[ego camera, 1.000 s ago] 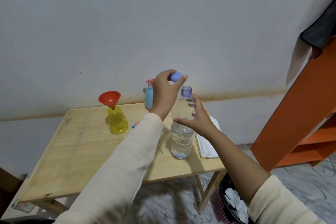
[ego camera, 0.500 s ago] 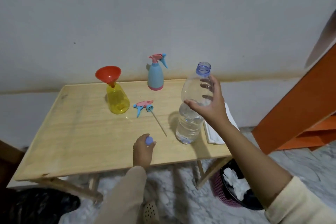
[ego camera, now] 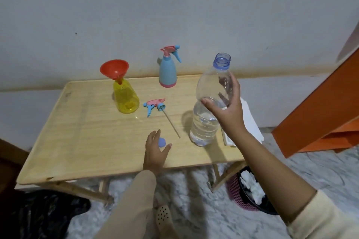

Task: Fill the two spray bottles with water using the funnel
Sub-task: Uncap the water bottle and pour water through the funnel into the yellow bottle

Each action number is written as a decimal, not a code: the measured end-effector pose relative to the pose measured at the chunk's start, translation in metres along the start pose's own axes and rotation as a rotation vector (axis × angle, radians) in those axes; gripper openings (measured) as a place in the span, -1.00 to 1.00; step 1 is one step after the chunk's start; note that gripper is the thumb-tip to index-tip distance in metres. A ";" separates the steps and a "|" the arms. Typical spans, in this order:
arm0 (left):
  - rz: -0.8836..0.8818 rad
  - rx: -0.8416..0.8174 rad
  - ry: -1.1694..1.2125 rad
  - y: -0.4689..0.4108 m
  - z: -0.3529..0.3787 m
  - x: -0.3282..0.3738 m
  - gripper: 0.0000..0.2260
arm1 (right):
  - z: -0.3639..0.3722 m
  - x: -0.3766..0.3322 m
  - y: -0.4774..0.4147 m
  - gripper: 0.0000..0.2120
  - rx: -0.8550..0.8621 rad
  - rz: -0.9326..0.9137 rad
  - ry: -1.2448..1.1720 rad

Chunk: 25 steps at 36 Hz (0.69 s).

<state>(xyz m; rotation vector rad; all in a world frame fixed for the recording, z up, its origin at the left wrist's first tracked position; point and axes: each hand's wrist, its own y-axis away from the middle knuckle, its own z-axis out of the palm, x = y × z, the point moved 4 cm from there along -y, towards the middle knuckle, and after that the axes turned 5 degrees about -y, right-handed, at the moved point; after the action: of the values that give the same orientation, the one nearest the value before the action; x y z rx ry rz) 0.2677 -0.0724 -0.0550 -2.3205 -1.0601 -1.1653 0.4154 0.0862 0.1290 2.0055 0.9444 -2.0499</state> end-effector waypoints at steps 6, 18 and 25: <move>0.269 0.174 0.265 -0.005 -0.043 0.110 -0.48 | -0.002 0.010 0.010 -0.10 -0.085 0.080 -0.014; 0.493 -0.073 0.266 -0.003 -0.041 0.229 -0.16 | -0.008 0.061 0.028 -0.10 -0.227 0.206 0.137; 0.521 -0.049 0.275 -0.019 -0.039 0.227 -0.23 | -0.003 0.091 0.026 -0.07 -0.156 0.276 0.129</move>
<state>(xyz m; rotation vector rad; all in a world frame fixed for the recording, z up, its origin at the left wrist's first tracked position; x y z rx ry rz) 0.3199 0.0248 0.1477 -2.1929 -0.3042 -1.2450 0.4206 0.0966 0.0355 2.0713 0.7699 -1.6696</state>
